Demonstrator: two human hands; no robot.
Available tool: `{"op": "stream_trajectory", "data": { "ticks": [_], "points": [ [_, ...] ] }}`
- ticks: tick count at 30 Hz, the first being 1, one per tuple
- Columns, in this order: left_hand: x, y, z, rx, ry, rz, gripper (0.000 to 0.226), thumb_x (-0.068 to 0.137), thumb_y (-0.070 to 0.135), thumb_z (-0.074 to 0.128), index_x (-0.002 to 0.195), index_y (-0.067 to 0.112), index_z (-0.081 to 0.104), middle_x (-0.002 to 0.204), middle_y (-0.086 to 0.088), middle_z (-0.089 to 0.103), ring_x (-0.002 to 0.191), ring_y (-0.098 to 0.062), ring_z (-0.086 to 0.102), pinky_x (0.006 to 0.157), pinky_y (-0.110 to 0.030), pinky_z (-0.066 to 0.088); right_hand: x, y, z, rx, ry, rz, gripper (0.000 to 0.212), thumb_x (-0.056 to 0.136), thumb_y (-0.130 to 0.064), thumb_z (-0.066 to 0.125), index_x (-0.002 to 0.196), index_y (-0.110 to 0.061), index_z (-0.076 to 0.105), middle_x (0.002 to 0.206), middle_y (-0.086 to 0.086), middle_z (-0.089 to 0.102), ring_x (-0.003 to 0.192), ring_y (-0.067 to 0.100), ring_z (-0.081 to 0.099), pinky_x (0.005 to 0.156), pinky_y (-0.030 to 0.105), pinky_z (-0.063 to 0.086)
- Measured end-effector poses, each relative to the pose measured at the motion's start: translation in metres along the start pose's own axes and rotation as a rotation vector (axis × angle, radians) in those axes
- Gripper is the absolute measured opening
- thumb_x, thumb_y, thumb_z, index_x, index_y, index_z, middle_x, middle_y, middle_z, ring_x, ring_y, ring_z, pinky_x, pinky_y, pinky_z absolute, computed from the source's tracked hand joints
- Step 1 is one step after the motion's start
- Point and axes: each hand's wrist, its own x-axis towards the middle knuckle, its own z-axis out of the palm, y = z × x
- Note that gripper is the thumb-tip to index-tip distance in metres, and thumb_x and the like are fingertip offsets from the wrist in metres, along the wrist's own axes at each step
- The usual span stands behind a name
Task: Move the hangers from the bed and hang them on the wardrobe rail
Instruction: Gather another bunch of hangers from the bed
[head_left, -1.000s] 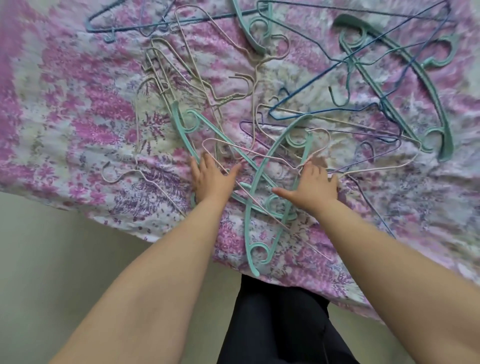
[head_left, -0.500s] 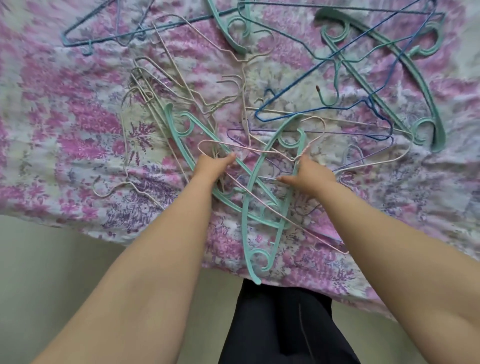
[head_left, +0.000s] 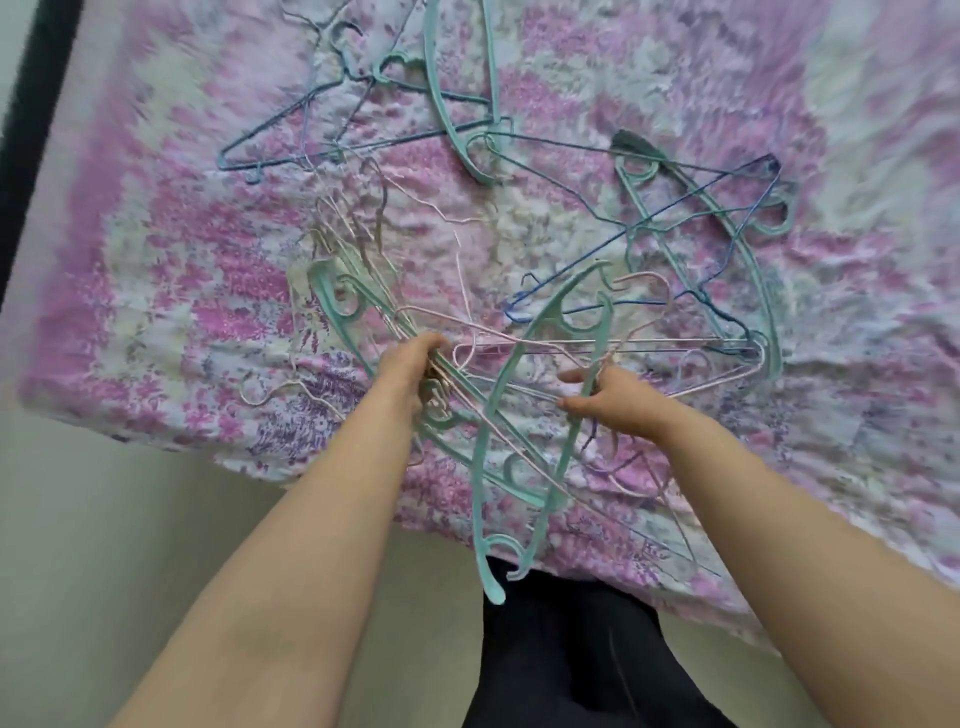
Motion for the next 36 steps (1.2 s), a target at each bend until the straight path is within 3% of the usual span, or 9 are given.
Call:
{"op": "stream_trajectory", "data": {
  "ticks": [4, 6, 9, 15, 21, 24, 28, 31, 36],
  "points": [
    [-0.043, 0.011, -0.014, 0.055, 0.195, 0.122, 0.067, 0.057, 0.030, 0.082, 0.112, -0.002, 0.060, 0.083, -0.016, 0.067, 0.060, -0.021, 0.063, 0.041, -0.024, 0.047, -0.030, -0.029, -0.013, -0.103, -0.065, -0.010, 0.061, 0.076, -0.054, 0.072, 0.121, -0.014, 0.061, 0.118, 0.005, 0.064, 0.103, 0.021, 0.061, 0.095, 0.037, 0.048],
    [-0.066, 0.016, -0.022, 0.041, 0.221, 0.165, 0.056, 0.056, 0.030, 0.077, 0.102, 0.000, 0.065, 0.088, -0.017, 0.069, 0.071, -0.025, 0.061, 0.057, -0.030, 0.048, -0.047, -0.042, -0.022, -0.158, -0.072, -0.029, 0.064, 0.073, -0.058, 0.072, 0.110, -0.006, 0.065, 0.111, 0.014, 0.067, 0.100, 0.029, 0.064, 0.091, 0.043, 0.051],
    [-0.104, 0.015, -0.033, -0.062, 0.071, 0.169, 0.014, 0.083, 0.018, 0.065, 0.082, 0.004, 0.063, 0.062, -0.005, 0.070, 0.057, -0.018, 0.065, 0.054, -0.024, 0.048, -0.072, -0.058, -0.036, -0.280, -0.056, -0.056, 0.047, 0.074, -0.057, 0.069, 0.082, -0.011, 0.067, 0.080, 0.009, 0.068, 0.076, 0.028, 0.065, 0.069, 0.037, 0.052],
    [-0.178, 0.012, -0.048, -0.485, -0.202, 0.114, 0.027, 0.095, 0.018, 0.053, 0.069, 0.009, 0.051, 0.044, -0.001, 0.053, 0.040, -0.014, 0.056, 0.044, -0.024, 0.048, -0.117, -0.087, -0.066, -0.462, 0.100, -0.059, 0.023, 0.078, -0.040, 0.063, 0.077, -0.017, 0.060, 0.066, 0.002, 0.063, 0.060, 0.018, 0.059, 0.052, 0.029, 0.041],
    [-0.240, 0.050, -0.060, -0.570, -0.259, 0.311, 0.014, 0.093, 0.025, 0.059, 0.091, 0.011, 0.058, 0.044, 0.003, 0.046, 0.039, -0.014, 0.053, 0.050, -0.027, 0.051, -0.143, -0.111, -0.084, -0.203, 0.128, -0.104, 0.011, 0.082, -0.018, 0.065, 0.080, -0.008, 0.060, 0.075, 0.012, 0.062, 0.065, 0.022, 0.055, 0.058, 0.030, 0.044],
    [-0.257, 0.052, -0.073, -0.516, -0.246, 0.344, 0.033, 0.082, 0.040, 0.067, 0.100, 0.013, 0.059, 0.050, -0.002, 0.051, 0.047, -0.016, 0.058, 0.052, -0.029, 0.056, -0.153, -0.119, -0.089, -0.024, 0.165, -0.168, 0.010, 0.086, -0.017, 0.065, 0.081, -0.012, 0.058, 0.074, 0.009, 0.057, 0.064, 0.020, 0.053, 0.060, 0.031, 0.045],
    [-0.271, 0.039, -0.086, -0.551, -0.211, 0.383, 0.064, 0.060, 0.049, 0.071, 0.106, 0.010, 0.050, 0.044, 0.003, 0.048, 0.043, -0.011, 0.055, 0.048, -0.026, 0.052, -0.168, -0.131, -0.098, 0.246, 0.197, -0.217, 0.015, 0.085, -0.025, 0.067, 0.078, -0.016, 0.058, 0.072, 0.003, 0.057, 0.066, 0.019, 0.058, 0.081, 0.047, 0.048],
    [-0.279, 0.032, -0.092, -0.581, -0.186, 0.418, 0.063, 0.063, 0.047, 0.072, 0.111, 0.013, 0.049, 0.044, 0.005, 0.046, 0.044, -0.011, 0.054, 0.048, -0.026, 0.050, -0.181, -0.149, -0.105, 0.263, 0.229, -0.223, 0.026, 0.080, -0.033, 0.071, 0.073, -0.014, 0.057, 0.059, 0.004, 0.054, 0.058, 0.020, 0.054, 0.067, 0.041, 0.050],
    [-0.293, 0.029, -0.101, -0.646, -0.178, 0.464, 0.035, 0.089, 0.043, 0.057, 0.101, 0.011, 0.052, 0.059, 0.005, 0.040, 0.045, -0.005, 0.044, 0.044, -0.018, 0.042, -0.204, -0.173, -0.116, 0.327, 0.306, -0.246, 0.031, 0.080, -0.035, 0.074, 0.069, -0.014, 0.053, 0.054, 0.003, 0.045, 0.040, 0.013, 0.041, 0.041, 0.022, 0.037]
  ]
}}
